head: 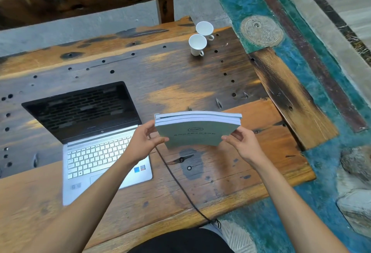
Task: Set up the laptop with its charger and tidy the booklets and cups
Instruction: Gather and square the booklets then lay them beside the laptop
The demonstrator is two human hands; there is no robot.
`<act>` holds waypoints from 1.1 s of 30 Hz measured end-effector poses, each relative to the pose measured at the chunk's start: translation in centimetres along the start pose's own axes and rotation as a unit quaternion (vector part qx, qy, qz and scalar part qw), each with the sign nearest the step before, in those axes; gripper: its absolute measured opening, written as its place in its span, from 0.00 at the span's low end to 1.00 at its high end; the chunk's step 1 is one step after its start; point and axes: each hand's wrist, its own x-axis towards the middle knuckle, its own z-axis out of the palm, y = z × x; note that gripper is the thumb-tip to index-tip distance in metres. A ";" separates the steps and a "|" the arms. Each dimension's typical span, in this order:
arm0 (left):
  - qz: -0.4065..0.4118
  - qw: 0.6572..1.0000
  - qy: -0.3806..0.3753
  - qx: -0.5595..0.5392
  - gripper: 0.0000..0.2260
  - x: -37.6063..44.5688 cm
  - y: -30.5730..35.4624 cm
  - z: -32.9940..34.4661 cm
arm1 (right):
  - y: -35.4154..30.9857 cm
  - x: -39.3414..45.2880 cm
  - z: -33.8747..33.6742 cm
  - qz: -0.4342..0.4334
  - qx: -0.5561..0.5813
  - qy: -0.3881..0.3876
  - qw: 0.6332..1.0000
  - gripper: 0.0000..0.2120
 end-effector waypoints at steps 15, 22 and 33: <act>-0.073 0.992 0.062 -0.086 0.19 3.3 0.0 1.9 | -1.5 3.8 -2.6 0.041 -0.017 0.028 0.999 0.17; -0.277 0.944 0.086 -0.156 0.15 5.7 -3.6 6.3 | 1.7 9.8 -2.3 0.199 -0.041 0.014 0.979 0.14; -0.313 0.936 0.101 -0.124 0.13 6.0 -8.1 8.7 | 7.6 11.0 -1.9 0.281 -0.040 0.004 0.959 0.06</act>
